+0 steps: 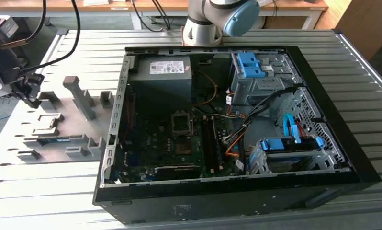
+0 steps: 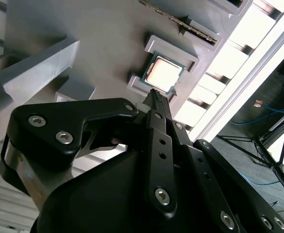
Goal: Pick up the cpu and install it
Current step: 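Reach for the cpu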
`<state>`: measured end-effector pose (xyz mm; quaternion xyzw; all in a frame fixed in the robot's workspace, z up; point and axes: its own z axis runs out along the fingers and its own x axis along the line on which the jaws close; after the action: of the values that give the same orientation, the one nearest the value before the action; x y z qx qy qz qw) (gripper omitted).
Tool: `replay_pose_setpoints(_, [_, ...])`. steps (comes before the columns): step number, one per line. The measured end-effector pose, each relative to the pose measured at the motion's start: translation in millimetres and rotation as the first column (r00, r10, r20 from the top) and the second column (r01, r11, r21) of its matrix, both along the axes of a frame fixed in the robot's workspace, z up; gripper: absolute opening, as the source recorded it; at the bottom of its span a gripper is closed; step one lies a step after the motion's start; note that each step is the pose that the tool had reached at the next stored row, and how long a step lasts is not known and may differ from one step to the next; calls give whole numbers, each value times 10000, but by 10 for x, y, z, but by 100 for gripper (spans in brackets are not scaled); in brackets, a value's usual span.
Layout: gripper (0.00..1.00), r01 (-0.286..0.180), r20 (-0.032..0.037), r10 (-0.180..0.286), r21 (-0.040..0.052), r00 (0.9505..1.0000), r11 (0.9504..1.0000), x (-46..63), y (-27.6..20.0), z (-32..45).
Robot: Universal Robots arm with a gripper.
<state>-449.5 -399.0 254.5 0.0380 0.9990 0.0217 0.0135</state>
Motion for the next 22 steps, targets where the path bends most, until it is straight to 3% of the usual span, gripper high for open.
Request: replay_pose_setpoints(22, [10, 0, 1, 0, 0, 10000, 10000, 0, 0, -169])
